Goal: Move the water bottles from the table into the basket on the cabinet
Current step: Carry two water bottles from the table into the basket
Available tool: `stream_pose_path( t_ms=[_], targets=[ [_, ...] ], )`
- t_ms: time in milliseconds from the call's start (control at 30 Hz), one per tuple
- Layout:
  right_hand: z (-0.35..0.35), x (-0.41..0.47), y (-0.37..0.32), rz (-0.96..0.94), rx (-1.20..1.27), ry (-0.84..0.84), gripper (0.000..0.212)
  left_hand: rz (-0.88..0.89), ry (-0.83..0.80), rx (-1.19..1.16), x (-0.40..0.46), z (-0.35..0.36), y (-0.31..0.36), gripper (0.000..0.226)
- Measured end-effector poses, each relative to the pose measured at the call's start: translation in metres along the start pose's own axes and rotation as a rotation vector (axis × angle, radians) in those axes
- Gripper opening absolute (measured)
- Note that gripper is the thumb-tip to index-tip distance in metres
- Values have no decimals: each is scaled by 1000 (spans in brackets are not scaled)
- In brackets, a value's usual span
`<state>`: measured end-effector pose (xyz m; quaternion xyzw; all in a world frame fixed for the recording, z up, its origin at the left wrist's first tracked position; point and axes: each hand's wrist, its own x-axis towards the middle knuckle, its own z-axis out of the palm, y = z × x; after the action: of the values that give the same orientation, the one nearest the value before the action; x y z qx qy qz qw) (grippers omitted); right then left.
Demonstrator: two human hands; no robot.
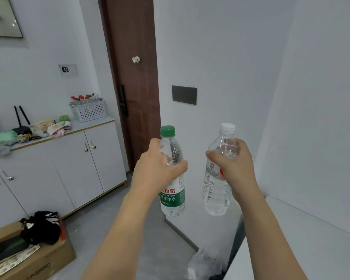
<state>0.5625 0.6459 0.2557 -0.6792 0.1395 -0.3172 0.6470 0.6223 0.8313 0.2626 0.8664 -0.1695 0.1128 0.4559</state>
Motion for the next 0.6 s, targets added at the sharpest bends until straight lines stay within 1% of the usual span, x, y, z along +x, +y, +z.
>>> stream_pose_path(
  t_ms=[200,367,467,600],
  targets=[
    [68,63,30,15,24,-20,71,-1,21,57,76,-1,-50,57],
    [123,128,43,7,49,-8,73,5,17,70,151,-12,-75,57],
    [154,161,51,-8,61,-12,68,15,16,39,188,-18,-89,60],
    [192,190,60,-25,52,-49,58,-25,1,14,228,-26,-113,60]
  ],
)
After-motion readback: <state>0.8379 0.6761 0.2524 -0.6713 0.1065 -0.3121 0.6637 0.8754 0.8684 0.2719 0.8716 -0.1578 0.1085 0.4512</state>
